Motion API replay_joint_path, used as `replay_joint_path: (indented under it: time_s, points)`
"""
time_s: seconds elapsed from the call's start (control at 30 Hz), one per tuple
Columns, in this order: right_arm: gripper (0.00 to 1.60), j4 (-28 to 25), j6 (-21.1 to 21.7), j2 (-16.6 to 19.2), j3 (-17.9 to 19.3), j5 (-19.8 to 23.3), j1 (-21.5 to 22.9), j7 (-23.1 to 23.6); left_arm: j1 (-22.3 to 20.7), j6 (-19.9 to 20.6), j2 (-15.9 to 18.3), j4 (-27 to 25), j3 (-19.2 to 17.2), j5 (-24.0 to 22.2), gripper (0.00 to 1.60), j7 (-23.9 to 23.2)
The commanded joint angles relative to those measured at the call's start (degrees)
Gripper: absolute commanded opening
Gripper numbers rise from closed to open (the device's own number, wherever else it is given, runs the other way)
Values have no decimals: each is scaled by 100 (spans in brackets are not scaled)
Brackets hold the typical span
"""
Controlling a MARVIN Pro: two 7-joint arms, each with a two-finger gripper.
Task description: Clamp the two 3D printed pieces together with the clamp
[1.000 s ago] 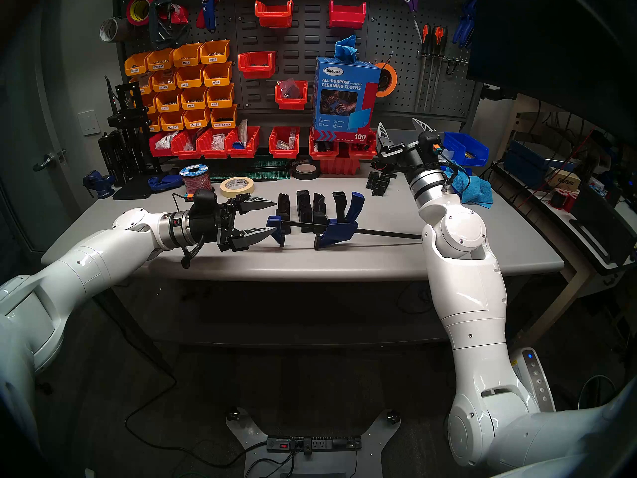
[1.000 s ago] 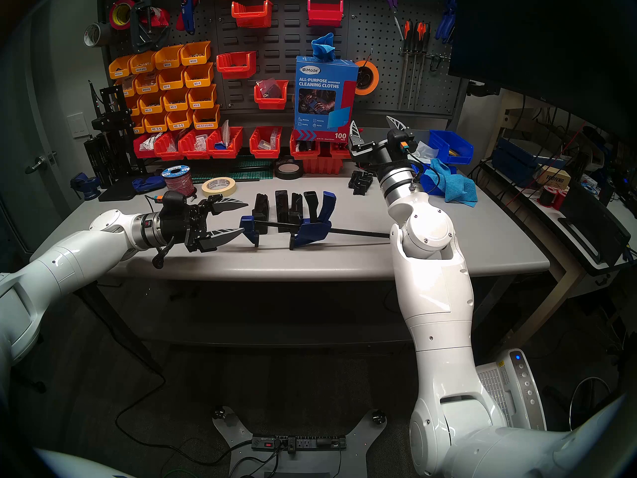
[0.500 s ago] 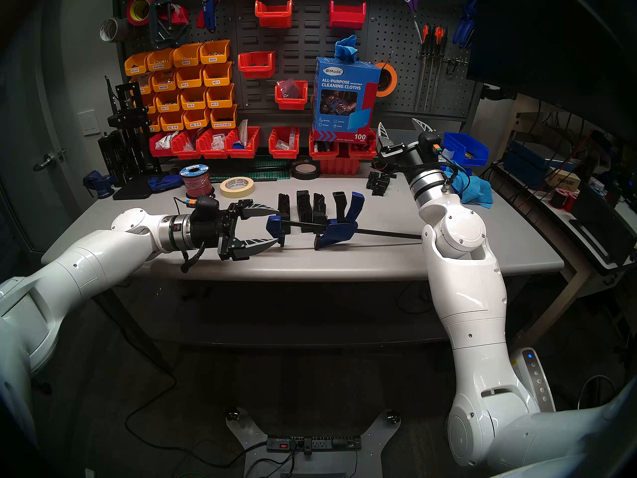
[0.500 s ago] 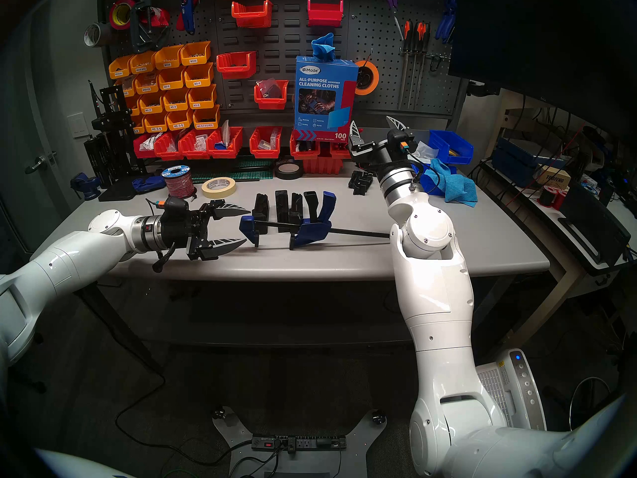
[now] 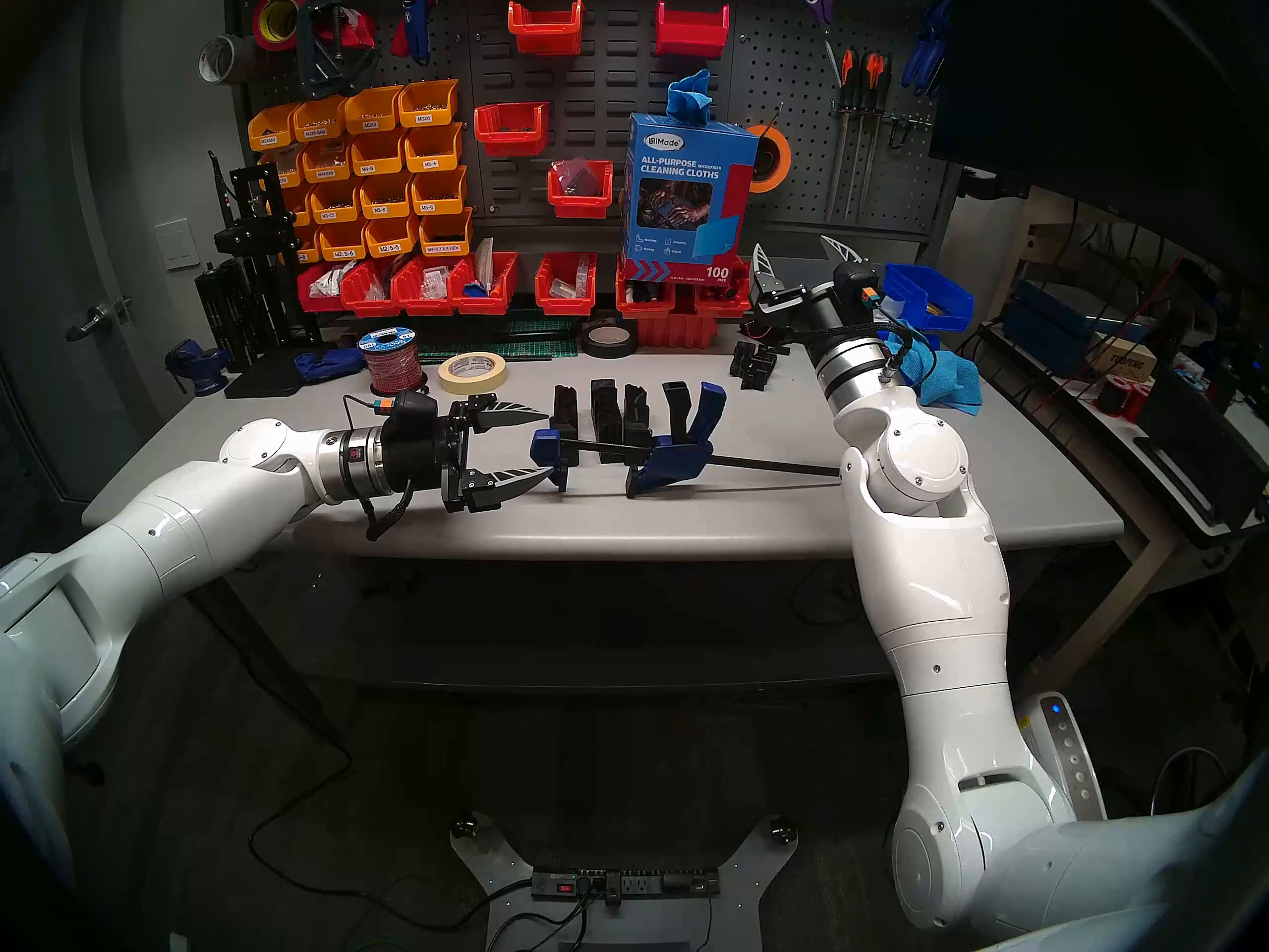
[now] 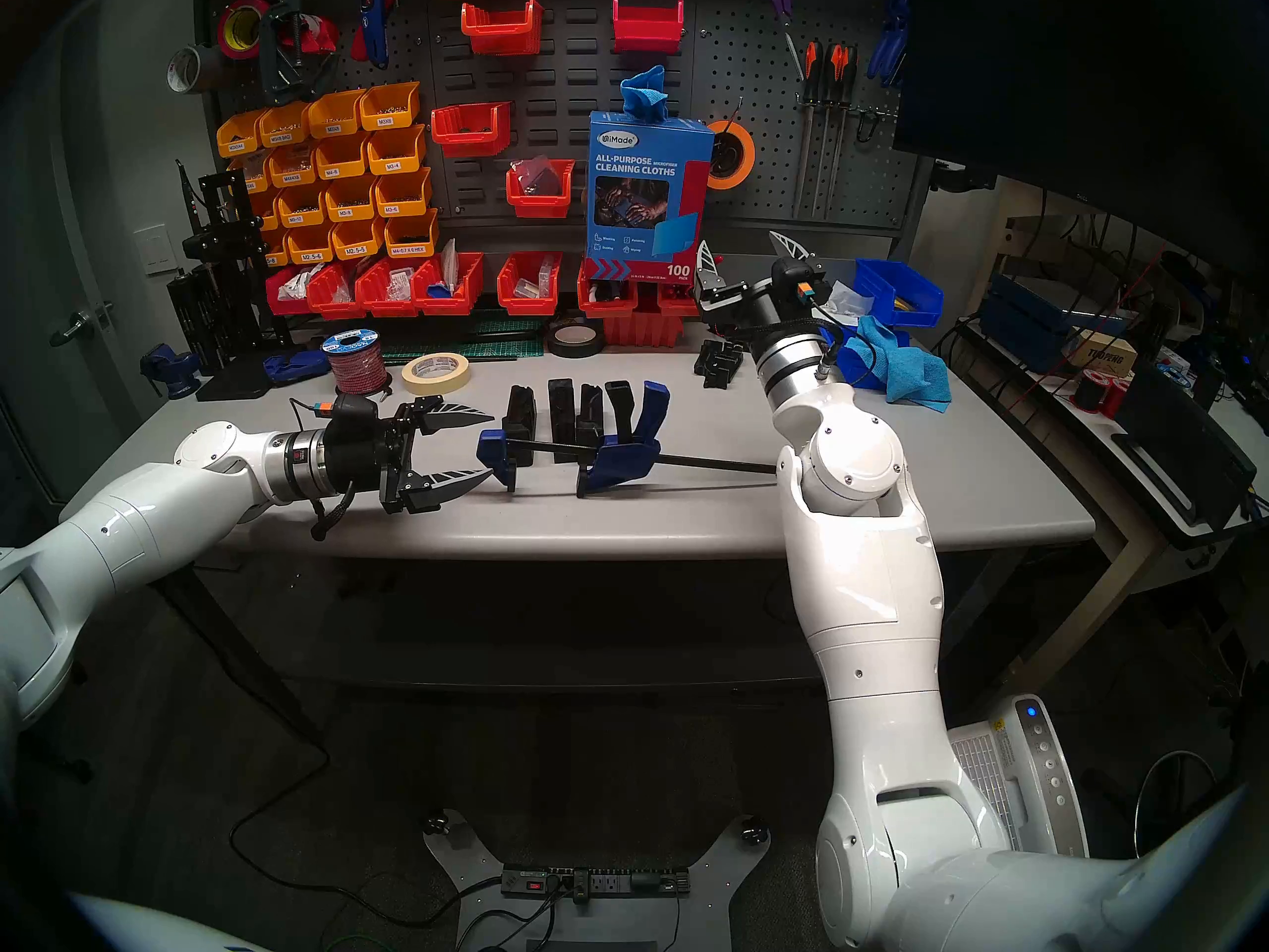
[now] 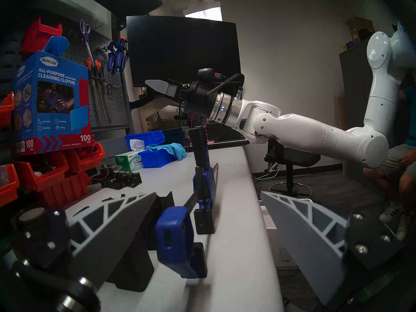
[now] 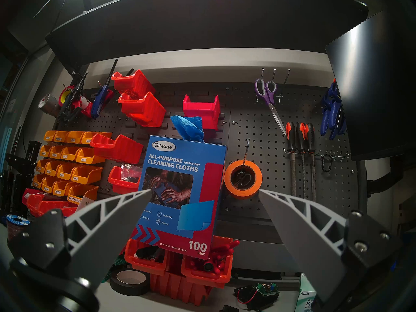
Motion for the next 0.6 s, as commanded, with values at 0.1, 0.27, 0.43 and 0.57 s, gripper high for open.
replay_joint_path:
  time_s: [0.1, 0.27, 0.43, 0.57]
  points:
    - [160, -74, -4, 0, -1, 0, 36, 1, -160, 110, -216, 192, -1, -1, 160, -269]
    - [160, -74, -3, 0, 0, 0, 36, 1, -171, 122, -257, 284, 7, 30, 160, -331]
    - [160, -75, -3, 0, 0, 0, 36, 1, -198, 152, -328, 466, 19, 49, 160, -428]
    - [160, -75, -3, 0, 0, 0, 36, 1, -205, 181, -371, 539, 21, 72, 160, -420]
